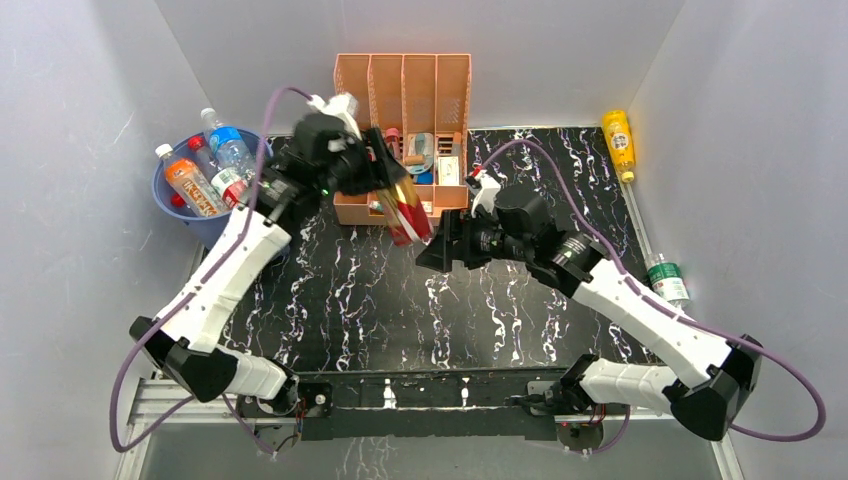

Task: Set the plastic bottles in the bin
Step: Pick up the plastic bottle at the center of the board, then place the plastic bottle in the trash bin.

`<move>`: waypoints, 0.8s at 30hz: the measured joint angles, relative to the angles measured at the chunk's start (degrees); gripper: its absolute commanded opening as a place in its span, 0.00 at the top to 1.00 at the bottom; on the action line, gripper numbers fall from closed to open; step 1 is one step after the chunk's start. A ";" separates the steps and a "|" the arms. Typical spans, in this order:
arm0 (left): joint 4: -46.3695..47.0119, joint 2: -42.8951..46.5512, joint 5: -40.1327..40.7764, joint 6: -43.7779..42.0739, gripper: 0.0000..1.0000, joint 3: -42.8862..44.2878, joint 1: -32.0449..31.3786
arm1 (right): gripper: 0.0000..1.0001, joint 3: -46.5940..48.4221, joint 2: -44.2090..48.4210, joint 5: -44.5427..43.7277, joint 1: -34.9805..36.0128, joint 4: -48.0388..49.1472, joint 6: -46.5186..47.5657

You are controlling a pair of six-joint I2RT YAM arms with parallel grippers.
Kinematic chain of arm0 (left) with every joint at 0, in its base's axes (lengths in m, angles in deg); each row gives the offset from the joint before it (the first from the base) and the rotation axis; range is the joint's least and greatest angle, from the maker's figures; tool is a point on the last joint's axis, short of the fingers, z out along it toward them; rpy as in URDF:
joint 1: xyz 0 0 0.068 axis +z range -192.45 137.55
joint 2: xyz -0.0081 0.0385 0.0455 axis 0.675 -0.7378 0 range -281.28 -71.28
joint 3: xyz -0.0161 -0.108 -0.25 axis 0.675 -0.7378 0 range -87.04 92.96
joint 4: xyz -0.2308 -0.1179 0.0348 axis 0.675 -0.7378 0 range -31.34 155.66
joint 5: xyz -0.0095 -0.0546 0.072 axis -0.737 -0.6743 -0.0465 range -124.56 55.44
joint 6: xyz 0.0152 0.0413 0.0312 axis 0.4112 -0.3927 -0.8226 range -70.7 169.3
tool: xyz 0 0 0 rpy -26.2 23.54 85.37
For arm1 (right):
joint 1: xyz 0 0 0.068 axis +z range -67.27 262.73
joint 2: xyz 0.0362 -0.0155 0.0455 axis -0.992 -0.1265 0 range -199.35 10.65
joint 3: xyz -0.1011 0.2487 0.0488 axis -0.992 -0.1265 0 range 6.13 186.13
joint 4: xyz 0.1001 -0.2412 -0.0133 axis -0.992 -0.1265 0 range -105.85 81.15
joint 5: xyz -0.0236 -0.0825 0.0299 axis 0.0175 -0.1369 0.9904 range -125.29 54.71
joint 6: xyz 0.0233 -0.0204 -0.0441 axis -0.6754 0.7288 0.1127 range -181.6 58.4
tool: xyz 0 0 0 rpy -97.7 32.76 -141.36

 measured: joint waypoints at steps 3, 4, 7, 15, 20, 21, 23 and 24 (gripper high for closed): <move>-3.56 -0.87 -1.07 -2.95 0.56 6.01 9.01 | 0.02 0.00 2.45 -0.04 0.02 -1.16 0.00; -4.44 -1.25 -1.27 -3.67 0.56 7.61 11.30 | 0.02 0.00 3.02 -0.07 0.02 -1.44 0.00; -9.73 -4.04 -1.77 -6.99 0.55 16.20 20.06 | 0.02 -0.04 4.55 -0.17 0.02 -2.29 0.02; -19.93 -10.40 2.80 -14.36 0.55 36.61 36.85 | 0.02 -1.68 5.86 -0.02 0.02 -3.45 0.02; -23.43 -10.05 5.79 -15.56 0.55 36.09 44.46 | 0.02 -1.99 5.84 0.92 0.02 -4.66 0.46; -23.71 -9.60 6.19 -15.65 0.55 34.73 46.56 | 0.02 -1.99 5.84 1.09 0.02 -4.74 0.68; -24.39 -8.94 7.08 -15.96 0.55 32.87 49.40 | 0.02 -1.99 5.79 1.57 0.02 -5.07 1.38; -24.68 -8.55 7.63 -16.15 0.55 32.02 50.53 | 0.02 -1.99 5.68 1.86 0.02 -5.35 1.68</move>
